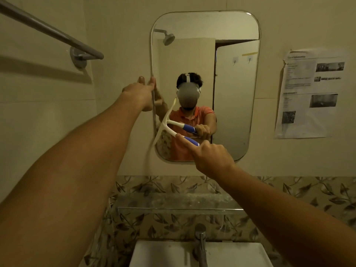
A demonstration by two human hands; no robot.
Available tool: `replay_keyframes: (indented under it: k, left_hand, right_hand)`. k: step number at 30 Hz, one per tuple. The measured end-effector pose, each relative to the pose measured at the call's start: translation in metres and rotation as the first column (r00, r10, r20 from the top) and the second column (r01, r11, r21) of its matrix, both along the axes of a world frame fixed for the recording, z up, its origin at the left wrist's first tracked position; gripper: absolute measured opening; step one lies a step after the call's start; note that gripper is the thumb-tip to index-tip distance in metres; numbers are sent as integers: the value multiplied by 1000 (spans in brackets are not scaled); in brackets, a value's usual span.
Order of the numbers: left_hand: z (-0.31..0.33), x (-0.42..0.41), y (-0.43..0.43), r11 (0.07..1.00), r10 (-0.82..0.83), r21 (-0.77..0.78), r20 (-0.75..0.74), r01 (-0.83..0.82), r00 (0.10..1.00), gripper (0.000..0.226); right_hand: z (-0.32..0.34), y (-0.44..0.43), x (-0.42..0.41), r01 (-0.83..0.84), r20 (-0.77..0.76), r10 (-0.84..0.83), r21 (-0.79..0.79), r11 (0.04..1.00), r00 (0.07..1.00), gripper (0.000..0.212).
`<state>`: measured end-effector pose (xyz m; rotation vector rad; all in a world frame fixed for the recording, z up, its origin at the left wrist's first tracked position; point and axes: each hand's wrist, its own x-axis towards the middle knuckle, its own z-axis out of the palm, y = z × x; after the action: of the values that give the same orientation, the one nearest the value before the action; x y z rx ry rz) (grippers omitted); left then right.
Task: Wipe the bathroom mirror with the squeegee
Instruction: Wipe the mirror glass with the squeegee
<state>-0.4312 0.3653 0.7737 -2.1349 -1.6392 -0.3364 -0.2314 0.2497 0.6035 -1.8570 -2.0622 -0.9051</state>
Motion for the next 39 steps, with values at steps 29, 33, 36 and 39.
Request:
replay_keyframes:
  k: [29,33,36,39]
  left_hand:
    - [-2,14,-6,995,71,-70,76,-65,995,95]
    - [0,9,-4,994,62,-93,69,-56,996,94]
    - [1,8,-2,996,47,-73,56,-43,997,97]
    - [1,6,-2,999,12,-52,63,-8,998,97]
  right_hand:
    - [48,-51,35,-52,-322,136,255,965,937,67]
    - [137,-41,-5,-51,-371,202,378,924,906,55]
    - [182,-36,-25,13,-368,142,389,921,919,57]
    - [212,-27,-37,83,-358,53,355,931,932,60]
